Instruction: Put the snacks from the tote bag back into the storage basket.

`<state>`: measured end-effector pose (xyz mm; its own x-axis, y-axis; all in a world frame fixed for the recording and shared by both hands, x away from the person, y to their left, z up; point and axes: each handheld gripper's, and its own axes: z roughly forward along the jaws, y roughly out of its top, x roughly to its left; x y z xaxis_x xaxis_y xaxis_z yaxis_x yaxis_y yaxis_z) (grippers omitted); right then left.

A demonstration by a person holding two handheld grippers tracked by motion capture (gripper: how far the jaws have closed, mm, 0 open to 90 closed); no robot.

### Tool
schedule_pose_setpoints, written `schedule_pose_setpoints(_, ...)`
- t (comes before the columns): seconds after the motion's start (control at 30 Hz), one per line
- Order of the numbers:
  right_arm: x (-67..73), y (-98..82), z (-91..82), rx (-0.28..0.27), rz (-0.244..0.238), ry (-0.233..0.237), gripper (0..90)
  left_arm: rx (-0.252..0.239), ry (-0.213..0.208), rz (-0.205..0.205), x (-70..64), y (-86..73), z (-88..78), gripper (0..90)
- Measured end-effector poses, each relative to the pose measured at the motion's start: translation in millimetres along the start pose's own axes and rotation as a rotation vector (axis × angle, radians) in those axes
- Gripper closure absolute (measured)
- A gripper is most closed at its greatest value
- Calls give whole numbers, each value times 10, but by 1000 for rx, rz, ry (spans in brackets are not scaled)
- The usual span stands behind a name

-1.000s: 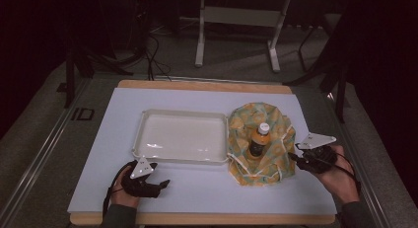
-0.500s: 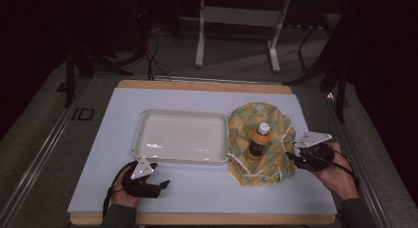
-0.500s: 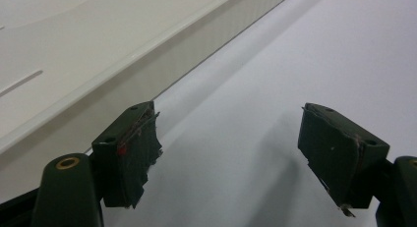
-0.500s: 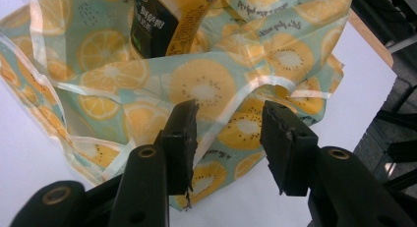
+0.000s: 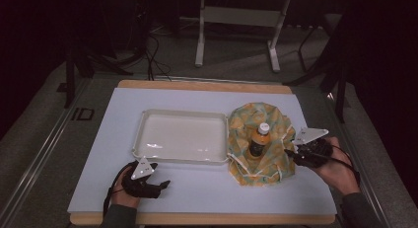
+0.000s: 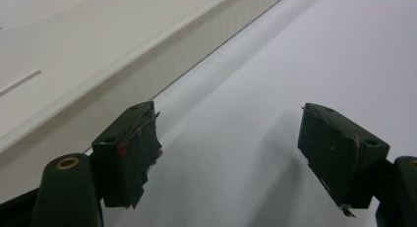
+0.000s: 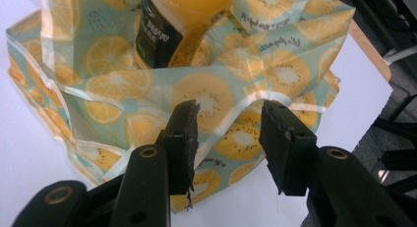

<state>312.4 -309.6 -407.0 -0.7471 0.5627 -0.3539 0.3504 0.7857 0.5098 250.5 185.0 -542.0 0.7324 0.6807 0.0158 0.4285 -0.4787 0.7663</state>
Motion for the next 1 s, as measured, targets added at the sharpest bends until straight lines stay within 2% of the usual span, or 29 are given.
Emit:
schedule_pose_setpoints(0.5, -47, 172, -45, -2, -39, 16, 580, 7, -2, 6, 0, 2, 5, 231)
schedule_pose_setpoints(0.8, -41, 315, -13, 26, -91, 24, 579, 8, -5, 4, 0, 3, 9, 231)
schedule_pose_setpoints(1.0, -43, 362, -14, 30, -104, 24, 575, 7, -5, 4, -1, 3, 9, 231)
